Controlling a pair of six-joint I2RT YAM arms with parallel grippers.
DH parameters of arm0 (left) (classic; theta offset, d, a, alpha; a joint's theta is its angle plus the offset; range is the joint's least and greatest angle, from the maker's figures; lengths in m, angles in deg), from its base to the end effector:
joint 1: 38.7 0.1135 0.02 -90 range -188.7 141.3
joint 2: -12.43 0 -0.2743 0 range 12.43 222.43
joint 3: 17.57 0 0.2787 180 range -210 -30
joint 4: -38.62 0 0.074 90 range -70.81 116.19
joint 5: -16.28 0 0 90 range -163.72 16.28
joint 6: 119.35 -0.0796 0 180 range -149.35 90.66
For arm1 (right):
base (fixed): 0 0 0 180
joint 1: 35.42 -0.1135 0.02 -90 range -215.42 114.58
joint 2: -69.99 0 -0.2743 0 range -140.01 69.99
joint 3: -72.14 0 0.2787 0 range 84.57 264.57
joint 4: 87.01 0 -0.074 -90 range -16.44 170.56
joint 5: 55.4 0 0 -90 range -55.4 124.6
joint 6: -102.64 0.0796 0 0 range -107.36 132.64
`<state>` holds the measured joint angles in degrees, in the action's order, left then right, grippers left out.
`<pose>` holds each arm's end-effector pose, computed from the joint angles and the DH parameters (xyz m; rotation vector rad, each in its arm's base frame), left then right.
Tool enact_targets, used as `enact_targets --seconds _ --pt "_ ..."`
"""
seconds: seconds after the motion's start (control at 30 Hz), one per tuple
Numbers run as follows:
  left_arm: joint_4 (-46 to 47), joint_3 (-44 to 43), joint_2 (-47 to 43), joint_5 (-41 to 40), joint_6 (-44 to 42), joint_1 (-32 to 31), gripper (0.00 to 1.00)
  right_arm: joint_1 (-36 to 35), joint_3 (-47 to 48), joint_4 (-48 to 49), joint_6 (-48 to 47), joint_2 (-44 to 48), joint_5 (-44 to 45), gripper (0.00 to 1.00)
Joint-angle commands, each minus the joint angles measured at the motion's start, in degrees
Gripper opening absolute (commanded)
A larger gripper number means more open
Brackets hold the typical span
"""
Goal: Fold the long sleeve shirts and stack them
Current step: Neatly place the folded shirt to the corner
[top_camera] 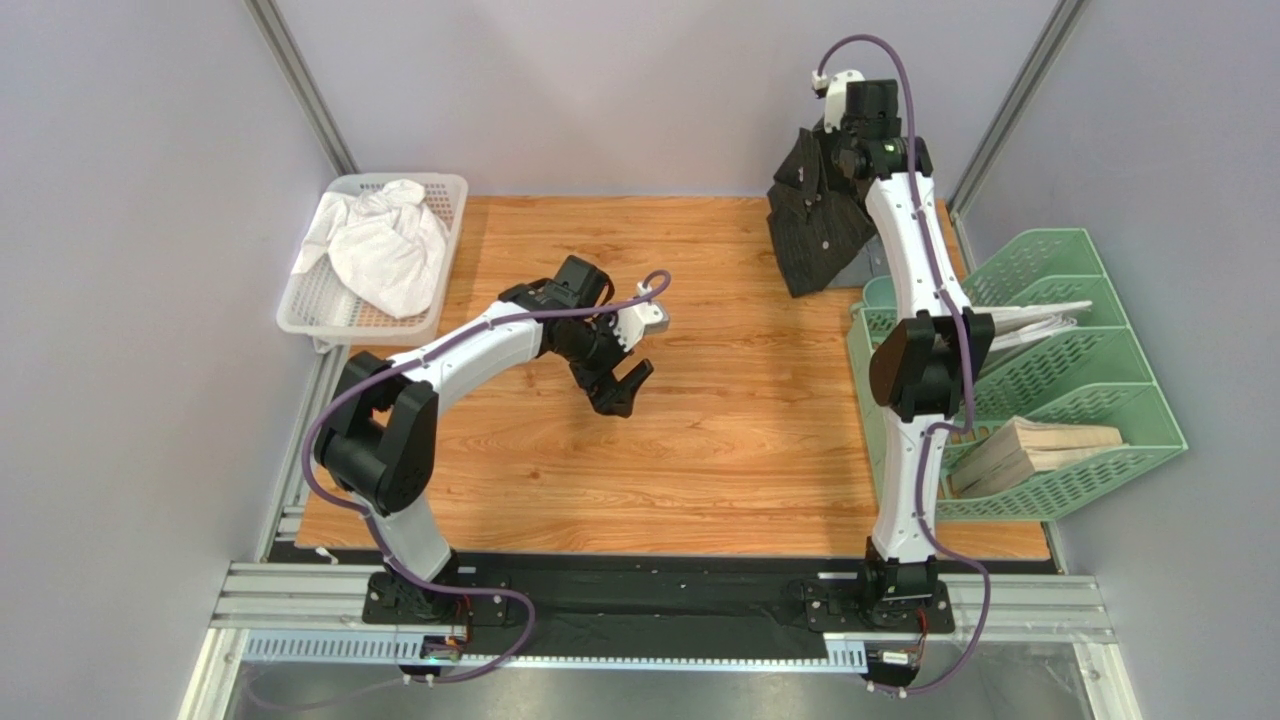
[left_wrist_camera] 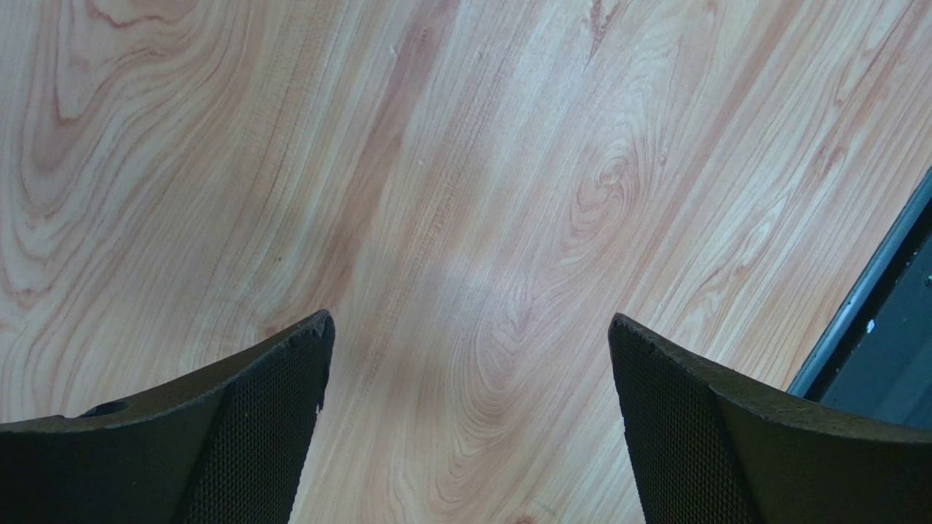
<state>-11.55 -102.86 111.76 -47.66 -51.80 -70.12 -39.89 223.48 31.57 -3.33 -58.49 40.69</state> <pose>0.3215 -0.2374 0.1855 1.3282 2.3035 -0.6601 0.5662 0.0358 0.3410 -0.3422 2.2229 -0.2275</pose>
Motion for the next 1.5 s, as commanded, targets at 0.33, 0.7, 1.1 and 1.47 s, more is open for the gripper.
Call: enact_targets --seconds 0.33,0.7,1.1,1.47 --pt "0.7 -0.3 -1.2 0.9 -2.6 1.2 0.99 1.5 1.4 4.6 0.1 4.9 1.9 0.00" --pt "-0.5 -0.5 -1.2 0.7 -3.0 1.9 0.99 3.9 1.7 5.7 3.3 0.3 5.0 0.00" --pt "-2.4 -2.9 0.3 0.4 -3.7 2.3 0.99 8.5 0.0 12.1 3.0 -3.1 13.8 0.10" --pt "-3.0 -3.3 0.3 1.8 -0.8 6.0 0.99 11.6 -0.4 13.4 1.7 0.2 16.2 0.82"
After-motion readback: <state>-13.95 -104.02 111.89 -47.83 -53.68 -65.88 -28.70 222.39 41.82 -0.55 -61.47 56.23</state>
